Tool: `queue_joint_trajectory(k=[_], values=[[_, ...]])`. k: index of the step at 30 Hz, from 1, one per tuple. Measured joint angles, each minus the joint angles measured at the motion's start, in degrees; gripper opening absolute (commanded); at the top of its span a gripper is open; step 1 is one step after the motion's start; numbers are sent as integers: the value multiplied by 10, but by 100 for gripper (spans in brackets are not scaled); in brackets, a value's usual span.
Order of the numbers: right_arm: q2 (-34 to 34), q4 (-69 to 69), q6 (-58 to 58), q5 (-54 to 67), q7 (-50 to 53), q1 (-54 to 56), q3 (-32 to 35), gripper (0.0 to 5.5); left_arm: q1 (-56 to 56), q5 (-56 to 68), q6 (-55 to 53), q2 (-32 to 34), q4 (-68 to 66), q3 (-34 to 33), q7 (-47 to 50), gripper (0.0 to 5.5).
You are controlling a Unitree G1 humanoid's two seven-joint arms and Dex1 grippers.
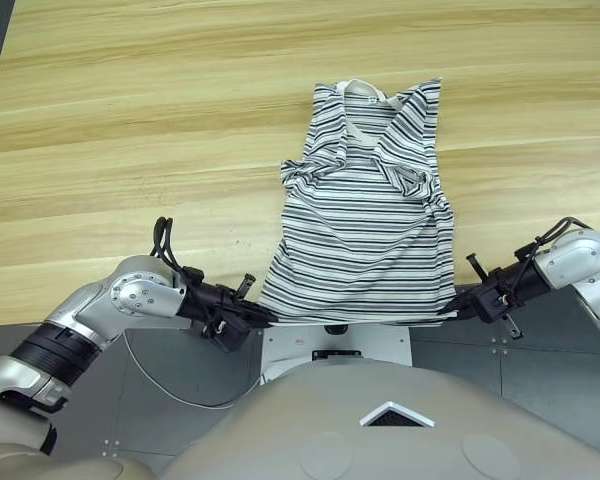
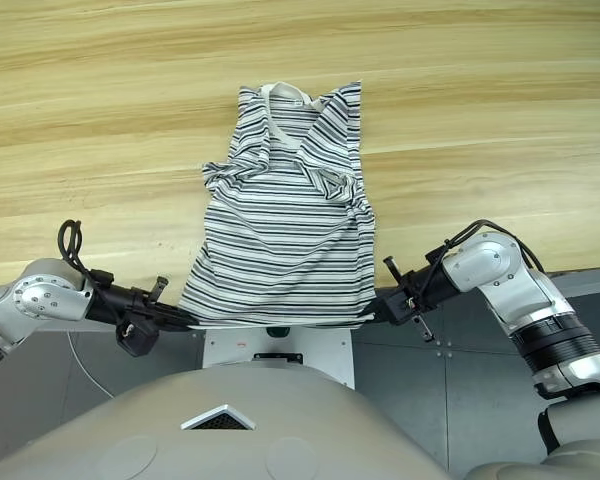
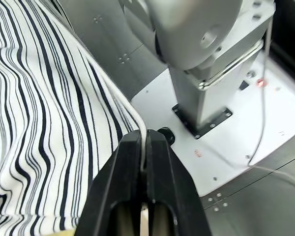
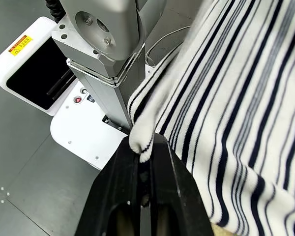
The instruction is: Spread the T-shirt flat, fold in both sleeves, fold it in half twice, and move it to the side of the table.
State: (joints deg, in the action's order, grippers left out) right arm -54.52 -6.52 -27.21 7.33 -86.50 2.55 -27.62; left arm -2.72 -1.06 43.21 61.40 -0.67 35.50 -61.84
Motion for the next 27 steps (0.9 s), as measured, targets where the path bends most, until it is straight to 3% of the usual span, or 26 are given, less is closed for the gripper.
queue_joint_trajectory(k=[5,13,17,21,27], values=[[23,-17,39,32,-13,27,12,11,14,125,-108,-6,52,-29,-45,10],[47,-42,247,167,-54,96,67,11,175,303,-361,-134,7,-91,-135,10],[108,-70,370,248,-21,142,131,11,234,345,-454,-201,-73,-135,-153,10],[175,-136,387,248,53,171,170,11,309,325,-436,-276,-230,-184,-137,10],[255,-317,292,171,190,227,220,11,389,250,-351,-332,-486,-252,-89,10]])
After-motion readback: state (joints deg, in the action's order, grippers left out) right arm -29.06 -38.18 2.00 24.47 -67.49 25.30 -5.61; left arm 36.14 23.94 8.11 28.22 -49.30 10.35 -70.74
